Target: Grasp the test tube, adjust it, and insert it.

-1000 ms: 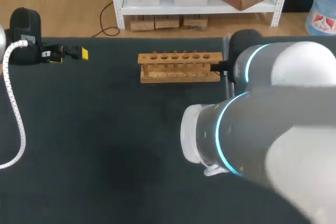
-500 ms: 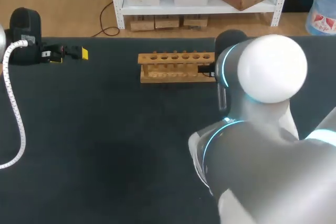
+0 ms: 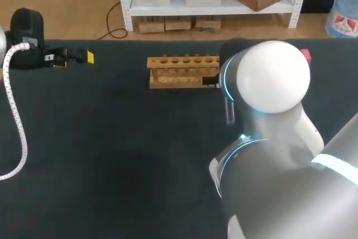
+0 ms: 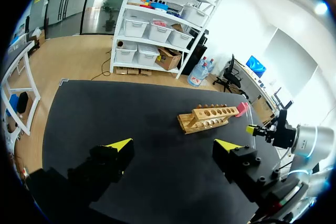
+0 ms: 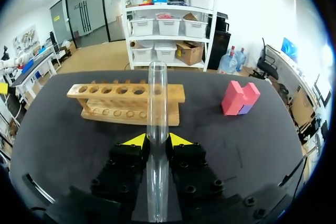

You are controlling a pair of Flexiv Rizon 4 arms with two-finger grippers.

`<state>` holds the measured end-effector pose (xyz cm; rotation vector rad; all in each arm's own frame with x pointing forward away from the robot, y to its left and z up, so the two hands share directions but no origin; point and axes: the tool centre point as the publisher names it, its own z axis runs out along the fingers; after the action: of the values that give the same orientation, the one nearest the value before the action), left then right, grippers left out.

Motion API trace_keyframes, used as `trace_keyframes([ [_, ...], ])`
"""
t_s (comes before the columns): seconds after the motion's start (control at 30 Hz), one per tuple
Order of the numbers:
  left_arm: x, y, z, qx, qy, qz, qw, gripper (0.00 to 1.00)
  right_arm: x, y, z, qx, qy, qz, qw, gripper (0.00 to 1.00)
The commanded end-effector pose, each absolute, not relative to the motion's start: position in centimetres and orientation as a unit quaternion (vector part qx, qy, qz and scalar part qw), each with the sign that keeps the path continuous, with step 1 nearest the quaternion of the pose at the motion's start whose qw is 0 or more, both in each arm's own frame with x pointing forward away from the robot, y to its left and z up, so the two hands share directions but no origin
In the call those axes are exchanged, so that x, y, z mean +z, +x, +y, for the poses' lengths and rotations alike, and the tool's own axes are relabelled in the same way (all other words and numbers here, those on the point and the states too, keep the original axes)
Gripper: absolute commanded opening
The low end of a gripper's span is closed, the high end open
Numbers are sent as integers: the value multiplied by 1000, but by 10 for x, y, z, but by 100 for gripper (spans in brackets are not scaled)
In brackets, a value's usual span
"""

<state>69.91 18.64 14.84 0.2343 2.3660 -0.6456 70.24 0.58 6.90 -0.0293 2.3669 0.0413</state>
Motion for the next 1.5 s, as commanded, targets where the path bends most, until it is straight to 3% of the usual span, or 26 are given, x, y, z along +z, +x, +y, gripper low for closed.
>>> trace_keyframes([
  [0.03,150,700,185,-244,88,908,330,100,64,704,7,30,-19,930,367,0],
  [1.5,150,700,185,-244,88,908,330,100,33,721,19,26,-24,952,304,0],
])
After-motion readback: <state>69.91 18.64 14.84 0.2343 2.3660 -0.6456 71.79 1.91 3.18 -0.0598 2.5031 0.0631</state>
